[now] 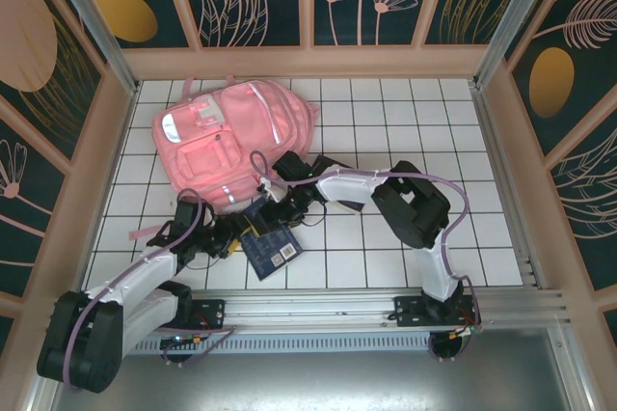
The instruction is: Pack books, pencil case, and school supplies into a backpack
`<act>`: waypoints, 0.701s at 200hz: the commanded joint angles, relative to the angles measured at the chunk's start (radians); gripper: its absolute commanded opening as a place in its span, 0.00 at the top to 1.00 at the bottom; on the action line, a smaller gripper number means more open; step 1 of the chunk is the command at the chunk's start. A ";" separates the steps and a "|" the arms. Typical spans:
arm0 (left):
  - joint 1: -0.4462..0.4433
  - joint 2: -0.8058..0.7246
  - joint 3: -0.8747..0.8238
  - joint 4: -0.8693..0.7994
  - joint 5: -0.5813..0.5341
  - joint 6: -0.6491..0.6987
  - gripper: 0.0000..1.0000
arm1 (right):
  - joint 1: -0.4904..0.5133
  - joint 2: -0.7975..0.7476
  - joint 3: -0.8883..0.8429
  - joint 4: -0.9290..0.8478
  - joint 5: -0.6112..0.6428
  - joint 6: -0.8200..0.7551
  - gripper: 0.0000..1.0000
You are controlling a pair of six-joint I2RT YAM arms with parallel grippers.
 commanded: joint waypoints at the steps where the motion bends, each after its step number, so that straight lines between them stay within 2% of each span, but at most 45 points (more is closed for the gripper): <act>1: -0.006 0.017 -0.034 0.081 0.008 0.026 0.39 | -0.006 -0.026 -0.030 0.063 -0.086 0.061 0.36; 12: -0.007 0.016 -0.030 0.079 0.009 0.032 0.39 | -0.012 -0.027 -0.038 0.071 -0.084 0.074 0.49; 33: -0.007 0.008 -0.003 0.050 0.005 0.059 0.39 | -0.023 -0.028 -0.052 0.079 -0.072 0.087 0.86; 44: -0.006 -0.004 0.020 0.018 0.002 0.078 0.39 | -0.029 -0.040 -0.068 0.092 -0.066 0.095 1.00; 63: -0.007 -0.042 0.064 -0.041 -0.002 0.118 0.38 | -0.047 -0.095 -0.111 0.122 -0.062 0.108 1.00; 88: -0.007 -0.097 0.145 -0.109 0.009 0.186 0.35 | -0.106 -0.238 -0.195 0.183 -0.086 0.128 1.00; 114: -0.006 -0.141 0.195 -0.015 0.148 0.252 0.31 | -0.167 -0.383 -0.230 0.197 -0.148 0.127 1.00; 140: -0.008 -0.124 0.256 0.071 0.267 0.286 0.31 | -0.188 -0.482 -0.210 0.172 -0.201 0.109 1.00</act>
